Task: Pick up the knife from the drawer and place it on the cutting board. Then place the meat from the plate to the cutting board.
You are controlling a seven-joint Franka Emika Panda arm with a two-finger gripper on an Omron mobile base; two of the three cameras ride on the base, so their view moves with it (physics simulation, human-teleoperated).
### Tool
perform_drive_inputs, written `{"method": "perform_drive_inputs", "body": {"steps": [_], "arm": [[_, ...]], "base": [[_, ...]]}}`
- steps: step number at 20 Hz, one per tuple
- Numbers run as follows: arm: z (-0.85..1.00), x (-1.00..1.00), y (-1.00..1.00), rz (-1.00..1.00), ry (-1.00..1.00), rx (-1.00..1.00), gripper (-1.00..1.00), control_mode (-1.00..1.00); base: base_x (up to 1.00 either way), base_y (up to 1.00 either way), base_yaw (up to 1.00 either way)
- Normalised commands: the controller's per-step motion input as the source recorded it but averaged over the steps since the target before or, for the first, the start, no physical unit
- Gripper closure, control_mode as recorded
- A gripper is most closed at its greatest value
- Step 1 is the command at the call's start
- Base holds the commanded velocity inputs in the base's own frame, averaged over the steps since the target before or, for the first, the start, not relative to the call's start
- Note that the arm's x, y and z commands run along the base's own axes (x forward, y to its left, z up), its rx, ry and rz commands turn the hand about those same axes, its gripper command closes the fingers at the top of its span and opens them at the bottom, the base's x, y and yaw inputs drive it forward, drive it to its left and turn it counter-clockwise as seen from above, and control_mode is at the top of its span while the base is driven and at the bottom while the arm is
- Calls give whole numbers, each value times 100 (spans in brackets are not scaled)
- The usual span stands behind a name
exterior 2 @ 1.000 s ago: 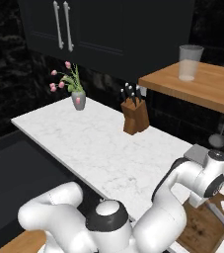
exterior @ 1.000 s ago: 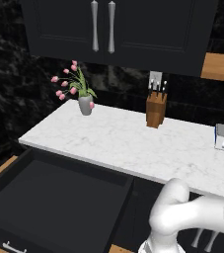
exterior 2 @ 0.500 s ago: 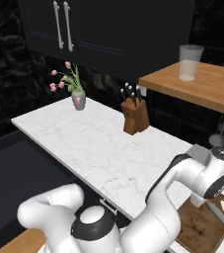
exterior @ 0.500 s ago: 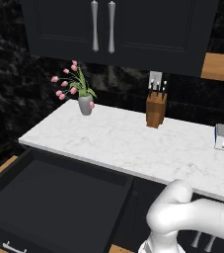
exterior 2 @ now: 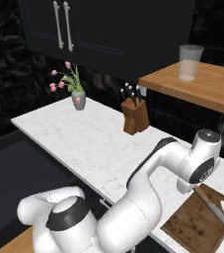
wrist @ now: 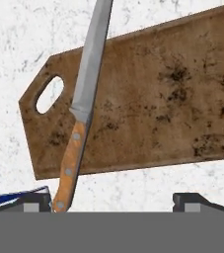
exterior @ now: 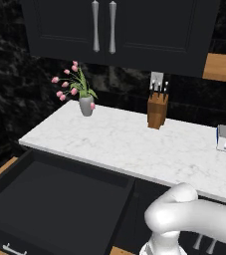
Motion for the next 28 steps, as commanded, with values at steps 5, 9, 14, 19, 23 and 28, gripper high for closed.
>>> {"method": "perform_drive_inputs", "body": {"steps": [5, 9, 14, 19, 23, 28], "arm": [[-4, -23, 93, 3, 0, -2, -100, -100], [20, -37, 93, 16, -2, -3, -100, -100], [12, -12, 99, 27, -2, -4, -100, -100], [12, -6, 79, 29, -6, -9, -100, -100], [7, 0, 70, 40, -2, -15, -100, -100], [8, 0, 69, 49, 0, -19, -100, -100]], "base": [[0, 0, 0], [0, 0, 0], [0, 0, 0], [0, 0, 0], [0, 0, 0], [0, 0, 0]]}}
